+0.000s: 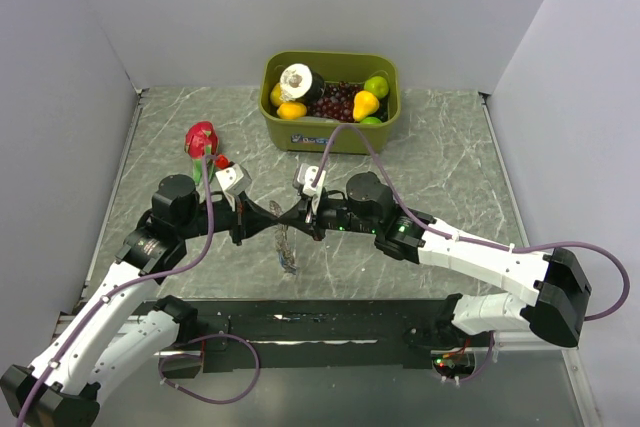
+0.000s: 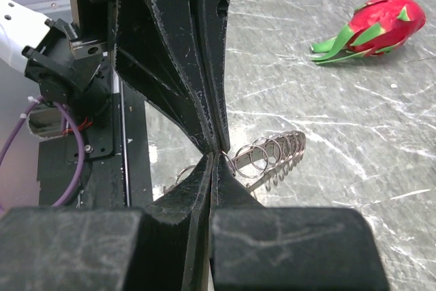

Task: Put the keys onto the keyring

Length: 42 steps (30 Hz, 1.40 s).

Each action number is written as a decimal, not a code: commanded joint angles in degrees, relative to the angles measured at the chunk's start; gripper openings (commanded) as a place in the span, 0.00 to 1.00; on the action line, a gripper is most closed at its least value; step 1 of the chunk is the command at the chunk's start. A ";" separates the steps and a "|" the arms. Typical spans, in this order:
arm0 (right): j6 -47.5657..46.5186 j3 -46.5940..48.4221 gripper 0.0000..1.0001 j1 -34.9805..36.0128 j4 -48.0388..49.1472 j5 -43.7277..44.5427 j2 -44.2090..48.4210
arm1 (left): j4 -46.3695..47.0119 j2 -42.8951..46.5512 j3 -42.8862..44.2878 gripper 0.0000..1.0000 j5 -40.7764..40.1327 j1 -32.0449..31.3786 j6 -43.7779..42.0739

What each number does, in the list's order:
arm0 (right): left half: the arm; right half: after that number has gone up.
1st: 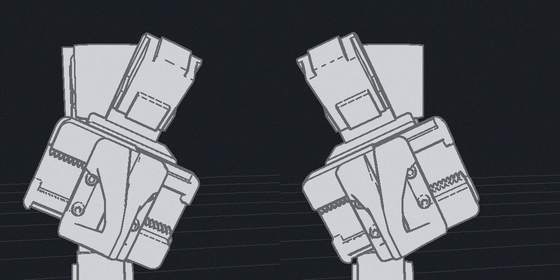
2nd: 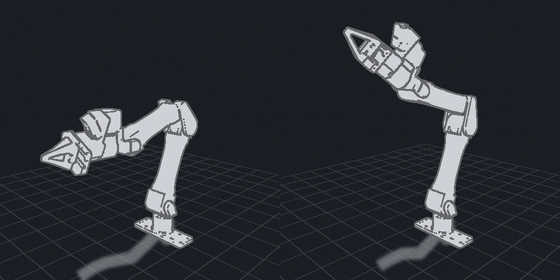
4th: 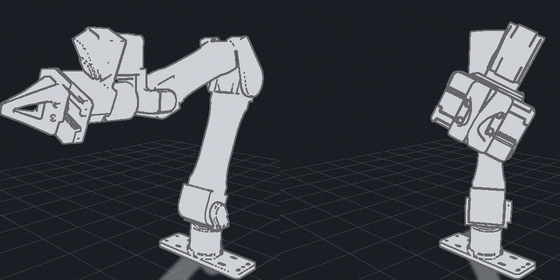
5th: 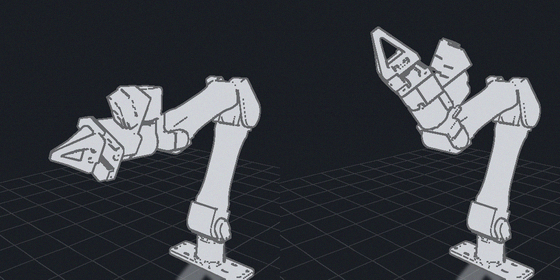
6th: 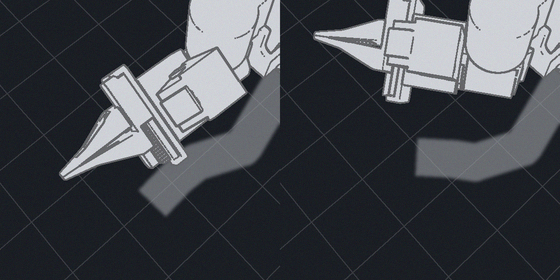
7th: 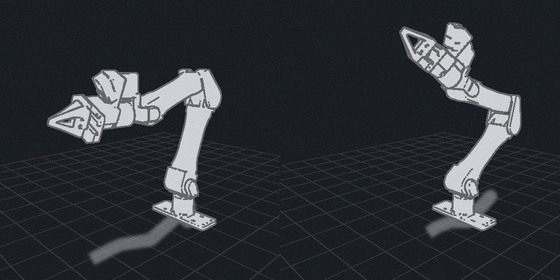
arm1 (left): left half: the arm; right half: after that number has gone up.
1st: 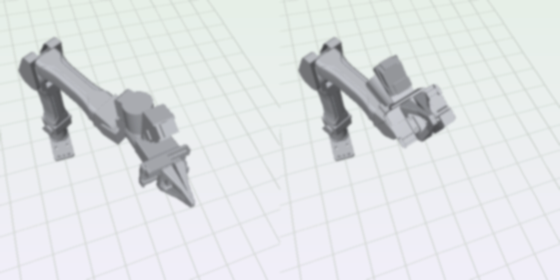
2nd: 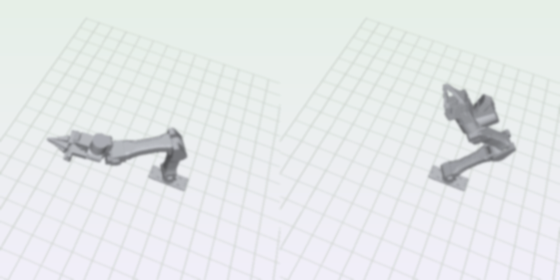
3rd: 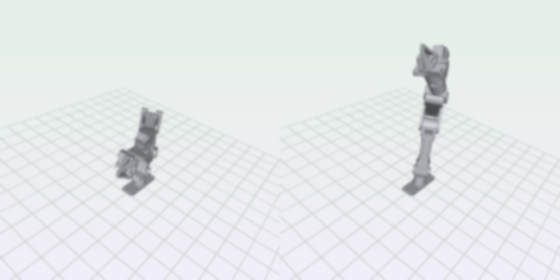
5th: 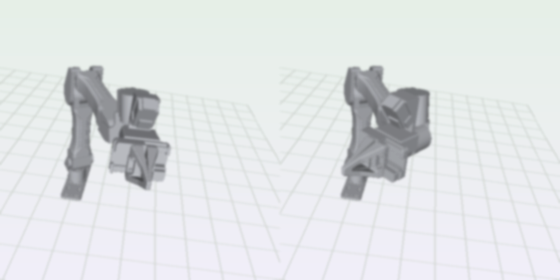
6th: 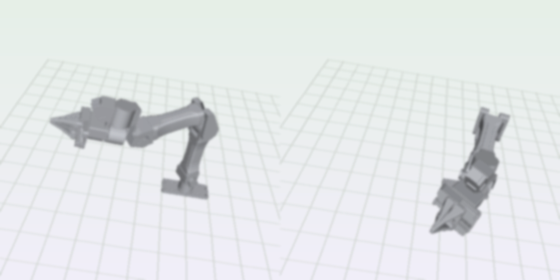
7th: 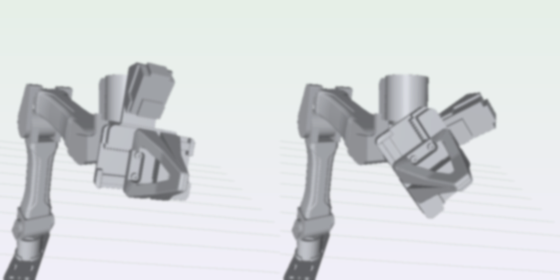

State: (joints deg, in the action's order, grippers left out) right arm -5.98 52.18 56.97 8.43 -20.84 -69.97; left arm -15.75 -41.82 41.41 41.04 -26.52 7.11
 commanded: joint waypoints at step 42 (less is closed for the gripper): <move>3.43 -2.79 0.00 -3.53 7.13 2.91 1.95 | 8.89 3.77 0.08 0.01 6.42 -1.95 3.25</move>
State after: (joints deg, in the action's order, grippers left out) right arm -2.59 50.06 55.05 12.12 -18.83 -68.34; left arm -13.52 -39.86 41.34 41.80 -27.49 7.86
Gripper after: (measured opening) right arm 0.008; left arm 0.013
